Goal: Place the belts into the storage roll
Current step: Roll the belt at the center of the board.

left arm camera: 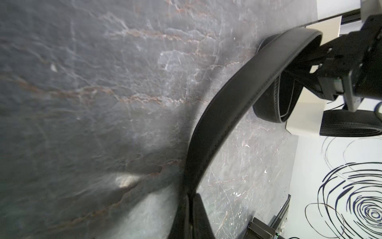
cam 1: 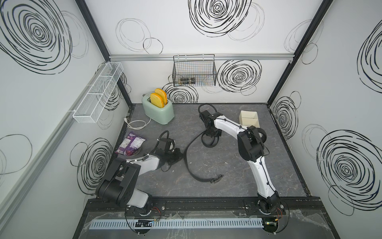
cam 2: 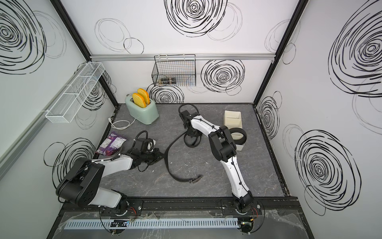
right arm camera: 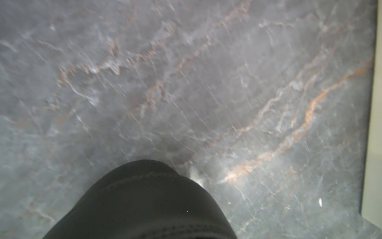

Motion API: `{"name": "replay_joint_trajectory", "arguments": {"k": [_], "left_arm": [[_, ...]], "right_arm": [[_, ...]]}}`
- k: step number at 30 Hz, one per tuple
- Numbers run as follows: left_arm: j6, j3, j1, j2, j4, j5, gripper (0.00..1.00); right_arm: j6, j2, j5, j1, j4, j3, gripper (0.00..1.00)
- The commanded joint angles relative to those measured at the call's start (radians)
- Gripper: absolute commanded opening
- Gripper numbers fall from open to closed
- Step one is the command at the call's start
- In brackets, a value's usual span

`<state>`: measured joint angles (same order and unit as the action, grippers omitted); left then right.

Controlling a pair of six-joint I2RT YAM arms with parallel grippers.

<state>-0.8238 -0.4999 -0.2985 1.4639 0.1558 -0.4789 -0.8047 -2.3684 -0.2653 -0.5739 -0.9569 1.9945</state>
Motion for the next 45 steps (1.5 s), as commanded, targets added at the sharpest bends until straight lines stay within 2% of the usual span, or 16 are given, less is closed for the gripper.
{"name": "replay_joint_trajectory", "arguments": {"k": [1,6,9,13,16,19,21,25,29,33,37,41,45], "left_arm": [[-0.034,0.024,0.011,-0.025,-0.036,-0.016,0.05],[-0.114,0.076,-0.019,-0.074,0.008,-0.017,0.06],[-0.180,0.092,-0.085,-0.077,0.070,0.009,0.07],[-0.242,0.040,-0.189,0.008,0.146,0.036,0.08],[-0.319,0.001,-0.248,0.106,0.241,0.011,0.09],[-0.344,-0.055,-0.291,0.162,0.267,-0.014,0.16],[-0.309,-0.085,-0.301,0.165,0.222,-0.018,0.26],[-0.137,-0.121,-0.252,0.108,0.046,-0.001,0.36],[0.048,-0.165,-0.124,0.022,-0.135,0.038,0.39],[0.171,-0.280,-0.010,0.019,-0.190,0.055,0.42],[0.256,-0.452,0.011,0.147,-0.110,0.004,0.44],[0.357,-0.635,-0.036,0.324,-0.077,-0.045,0.44],[0.431,-0.733,-0.082,0.423,-0.081,-0.049,0.47]], "right_arm": [[0.002,-0.113,0.020,0.024,-0.068,0.075,0.00],[0.006,-0.239,-0.009,0.022,-0.130,0.301,0.00],[-0.006,-0.297,-0.042,0.013,-0.154,0.404,0.00],[-0.042,-0.282,-0.078,-0.012,-0.109,0.384,0.00],[-0.069,-0.251,-0.095,-0.034,-0.076,0.339,0.00],[-0.083,-0.214,-0.105,-0.047,-0.046,0.277,0.00],[-0.080,-0.197,-0.104,-0.048,-0.040,0.243,0.00],[-0.065,-0.171,-0.122,-0.043,-0.023,0.180,0.00],[-0.057,-0.166,-0.138,-0.041,-0.011,0.150,0.00],[-0.057,-0.164,-0.143,-0.039,-0.006,0.142,0.00],[-0.054,-0.163,-0.134,-0.034,-0.025,0.134,0.00],[-0.062,-0.141,-0.117,-0.020,-0.035,0.089,0.00],[-0.071,-0.116,-0.134,-0.011,-0.018,0.051,0.00]]}}
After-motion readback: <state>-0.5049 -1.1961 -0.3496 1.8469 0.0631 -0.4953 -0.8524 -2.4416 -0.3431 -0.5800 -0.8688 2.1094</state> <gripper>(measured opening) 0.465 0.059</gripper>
